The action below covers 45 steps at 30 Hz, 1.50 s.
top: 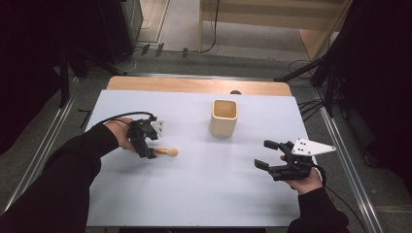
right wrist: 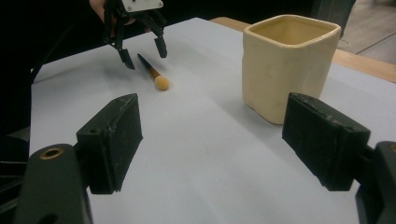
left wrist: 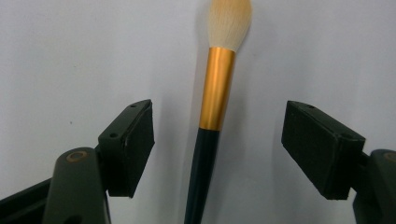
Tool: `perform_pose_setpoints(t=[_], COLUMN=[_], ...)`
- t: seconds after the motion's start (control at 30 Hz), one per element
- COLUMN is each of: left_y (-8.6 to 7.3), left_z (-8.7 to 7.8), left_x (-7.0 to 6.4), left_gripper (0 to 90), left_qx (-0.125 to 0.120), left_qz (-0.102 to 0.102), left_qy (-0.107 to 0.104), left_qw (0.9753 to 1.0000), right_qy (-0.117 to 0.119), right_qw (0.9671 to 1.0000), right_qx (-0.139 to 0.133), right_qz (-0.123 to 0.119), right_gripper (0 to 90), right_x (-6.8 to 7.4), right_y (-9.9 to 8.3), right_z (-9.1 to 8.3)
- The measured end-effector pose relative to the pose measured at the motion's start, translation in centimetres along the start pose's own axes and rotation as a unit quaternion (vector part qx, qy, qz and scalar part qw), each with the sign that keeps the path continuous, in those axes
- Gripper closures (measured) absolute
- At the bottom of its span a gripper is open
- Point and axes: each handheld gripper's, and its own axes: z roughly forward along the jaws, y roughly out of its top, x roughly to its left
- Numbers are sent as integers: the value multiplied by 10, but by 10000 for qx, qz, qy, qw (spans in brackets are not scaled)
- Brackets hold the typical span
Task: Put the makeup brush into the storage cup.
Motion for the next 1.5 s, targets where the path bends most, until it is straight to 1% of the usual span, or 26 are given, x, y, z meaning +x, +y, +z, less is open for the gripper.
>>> perform_pose_setpoints(t=[0.1, 0.13, 0.23, 0.27, 0.33, 0.4, 0.43, 0.47, 0.53, 0.63, 0.7, 0.73, 0.77, 0.83, 0.87, 0.9, 0.93, 0.97, 1.0, 1.13, 1.17, 1.2, 1.23, 1.33, 1.4, 1.5], left_y=[2, 2, 3, 3, 3, 2, 2, 2, 2, 3, 5, 6, 6, 6, 6, 6, 6, 7, 7, 7, 7, 7, 6, 8, 8, 6], left_z=[3, 4, 7, 7, 8, 10, 10, 11, 11, 13, 15, 15, 15, 14, 14, 15, 15, 15, 15, 15, 14, 15, 15, 14, 13, 7], left_x=[-1, 0, 0, 1, 1, 2, 2, 2, 2, 0, -1, -2, -1, -1, -1, -1, -2, -2, -2, -1, 0, 1, 1, 3, 4, 5], left_gripper=[263, 264, 284, 304, 357, 398, 426, 454, 480, 539, 578, 581, 597, 671, 690, 703, 735, 758, 777, 787, 788, 789, 790, 790, 790, 791], left_qx=[40, 83, 110, 162, 182, 266, 319, 317, 359, 383, 443, 465, 445, 443, 447, 443, 448, 493, 469, 485, 506, 471, 464, 524, 508, 360], left_qz=[24, 63, 26, 36, 24, -8, 42, 46, 62, 133, 188, 183, 199, 217, 231, 219, 225, 221, 203, 224, 174, 197, 124, 61, -13, -93], left_qy=[-12, -10, 10, -21, -6, 10, 70, 92, 129, 105, 98, 107, 122, 115, 109, 101, 92, 64, 58, 34, 1, -10, -32, -114, -239, -231], left_qw=[10000, 9999, 9999, 9999, 9998, 9996, 9995, 9994, 9993, 9991, 9988, 9987, 9987, 9987, 9987, 9987, 9987, 9985, 9987, 9986, 9986, 9987, 9988, 9985, 9984, 9990], right_qy=[0, 5, 2, 0, -4, 0, -1, -2, -3, -12, -17, -18, -19, -20, -16, -16, -16, -17, -16, -23, -23, -24, -19, -9, -4, -6], right_qw=[10000, 10000, 10000, 10000, 10000, 10000, 10000, 10000, 10000, 10000, 10000, 10000, 10000, 10000, 10000, 10000, 10000, 10000, 10000, 10000, 10000, 10000, 10000, 10000, 10000, 10000], right_qx=[8, 9, 13, 14, 20, 25, 26, 29, 28, 37, 41, 40, 44, 49, 48, 49, 50, 52, 52, 55, 54, 55, 58, 58, 61, 61], right_qz=[-2, -7, -12, -12, -12, -9, -2, 1, -12, 3, 5, 13, 12, 15, 8, 0, 4, -1, -3, 12, 11, 11, 13, 16, 8, 7], right_gripper=[211, 211, 212, 212, 213, 213, 214, 214, 214, 214, 215, 215, 215, 215, 216, 215, 216, 216, 216, 216, 216, 216, 216, 216, 216, 216], right_x=[0, 0, 0, 0, 0, 0, 0, 0, 0, 0, 0, 0, 0, 0, 0, 0, 0, 0, 0, 0, 0, 0, 0, 0, 0, 0], right_y=[0, 0, 0, 0, 0, 0, 0, 0, 0, 0, 0, 0, 0, 0, 0, 0, 0, 0, 0, 0, 0, 0, 0, 0, 0, 0], right_z=[0, 0, 0, 0, 0, 0, 0, 0, 0, 0, 0, 0, 0, 0, 0, 0, 0, 1, 1, 0, 0, 0, 0, 0, 1, 1])
